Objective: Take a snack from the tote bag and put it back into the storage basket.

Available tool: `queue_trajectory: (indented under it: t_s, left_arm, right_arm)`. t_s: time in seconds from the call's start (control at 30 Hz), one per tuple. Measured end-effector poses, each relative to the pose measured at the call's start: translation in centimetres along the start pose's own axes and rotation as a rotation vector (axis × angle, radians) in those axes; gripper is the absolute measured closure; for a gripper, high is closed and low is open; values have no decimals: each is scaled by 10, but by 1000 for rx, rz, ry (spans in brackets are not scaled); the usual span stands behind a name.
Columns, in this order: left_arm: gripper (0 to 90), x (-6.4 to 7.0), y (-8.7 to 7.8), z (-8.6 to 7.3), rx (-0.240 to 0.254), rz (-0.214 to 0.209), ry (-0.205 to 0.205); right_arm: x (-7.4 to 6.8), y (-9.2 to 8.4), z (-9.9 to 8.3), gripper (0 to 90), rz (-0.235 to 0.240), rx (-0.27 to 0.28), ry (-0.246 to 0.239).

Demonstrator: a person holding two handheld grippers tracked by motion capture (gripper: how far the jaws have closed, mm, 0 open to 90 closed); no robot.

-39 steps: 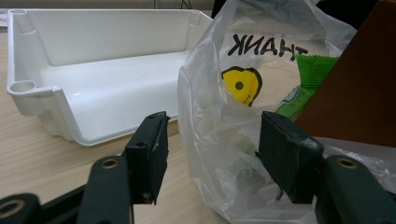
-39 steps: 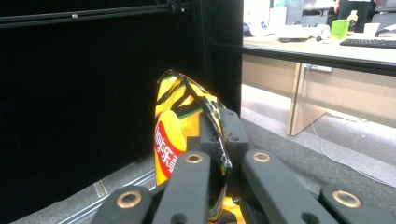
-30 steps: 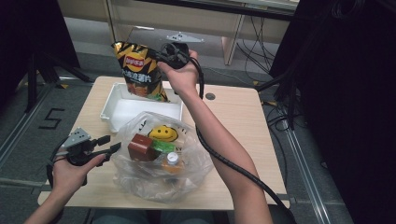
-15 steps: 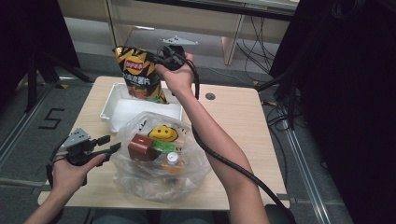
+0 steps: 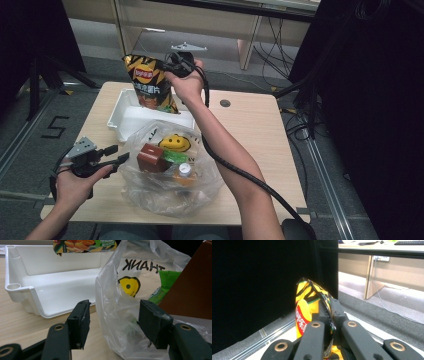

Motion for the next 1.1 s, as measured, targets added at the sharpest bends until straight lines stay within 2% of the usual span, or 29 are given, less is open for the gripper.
queue_trajectory:
  t_s: [0.03, 0.13, 0.17, 0.37, 0.4, 0.43, 0.53, 0.6, 0.63, 0.67, 0.7, 0.8, 1.1]
  left_arm:
    - [421, 0, 0, 0, 1, 1, -2]
    - [421, 0, -1, 0, 4, 0, -4]
    - [421, 0, -1, 1, 5, 2, -2]
    - [421, 1, -1, 0, 5, 2, -13]
    - [421, 1, 0, 0, 7, -3, -11]
    - [422, 1, 0, 1, 7, -7, -1]
    - [422, 0, -1, 0, 4, -3, -2]
    - [422, 1, 0, 0, 2, 0, -10]
    - [422, 0, -1, 0, 1, -1, 1]
    - [422, 0, -1, 0, 1, -1, 0]
    - [422, 0, -1, 0, 2, -1, 0]
    - [422, 0, -1, 0, 1, 0, 0]
    - [422, 0, -1, 0, 3, -1, -2]
  right_arm:
    - [-1, 2, -1, 900, 1, 0, 12]
    - [0, 7, -4, 900, 3, -12, -5]
    - [-1, 8, -6, 900, -1, -22, 11]
    - [-1, 17, -16, 900, 0, -41, 14]
    - [0, 18, -17, 900, 2, -45, 1]
    - [-1, 18, -19, 900, 1, -57, 28]
    - [1, 22, -24, 900, -1, -66, 14]
    - [0, 23, -27, 900, 0, -75, 24]
    - [1, 24, -28, 900, -5, -73, 19]
    - [1, 25, -30, 900, -2, -82, 36]
    - [2, 26, -31, 900, -2, -82, 26]
    - [2, 28, -35, 900, -3, -89, 42]
    - [4, 36, -48, 900, -9, -113, 43]
Point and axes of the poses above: each handheld gripper's, and its own axes: y roughly forward along the jaws, z roughly out of its top, x roughly to its right, the point moved 5 cm from there along y, roughly forward along the jaws, and after that the axes turned 13 degrees about -y, right-handed, at the moved point
